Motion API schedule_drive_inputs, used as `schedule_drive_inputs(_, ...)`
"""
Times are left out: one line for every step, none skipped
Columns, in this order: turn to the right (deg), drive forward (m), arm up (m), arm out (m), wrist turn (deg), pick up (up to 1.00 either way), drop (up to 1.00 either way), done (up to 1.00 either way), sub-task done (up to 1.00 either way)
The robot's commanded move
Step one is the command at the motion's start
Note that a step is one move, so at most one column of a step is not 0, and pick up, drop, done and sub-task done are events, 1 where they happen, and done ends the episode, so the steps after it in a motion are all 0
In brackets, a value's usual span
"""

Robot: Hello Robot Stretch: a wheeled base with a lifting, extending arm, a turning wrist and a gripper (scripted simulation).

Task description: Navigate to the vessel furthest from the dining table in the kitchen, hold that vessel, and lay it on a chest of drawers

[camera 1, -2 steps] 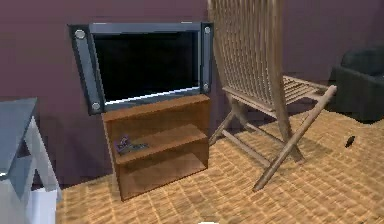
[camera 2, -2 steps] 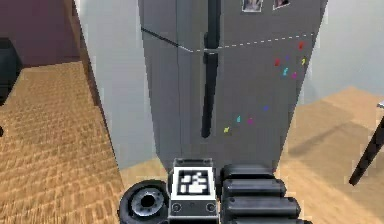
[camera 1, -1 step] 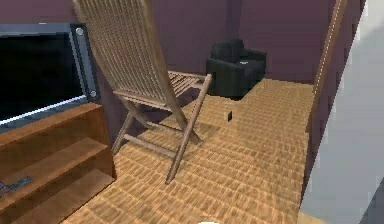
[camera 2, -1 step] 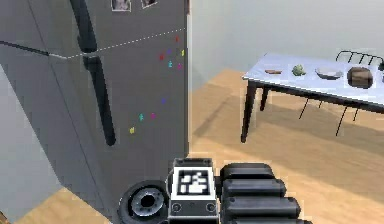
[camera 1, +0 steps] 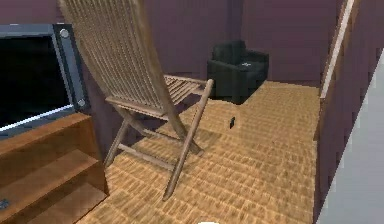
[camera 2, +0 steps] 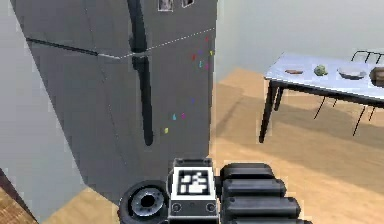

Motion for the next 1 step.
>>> schedule_drive_inputs(15.0, 0.00, 0.00, 0.00, 0.0, 0.00, 0.00, 0.00, 0.00)
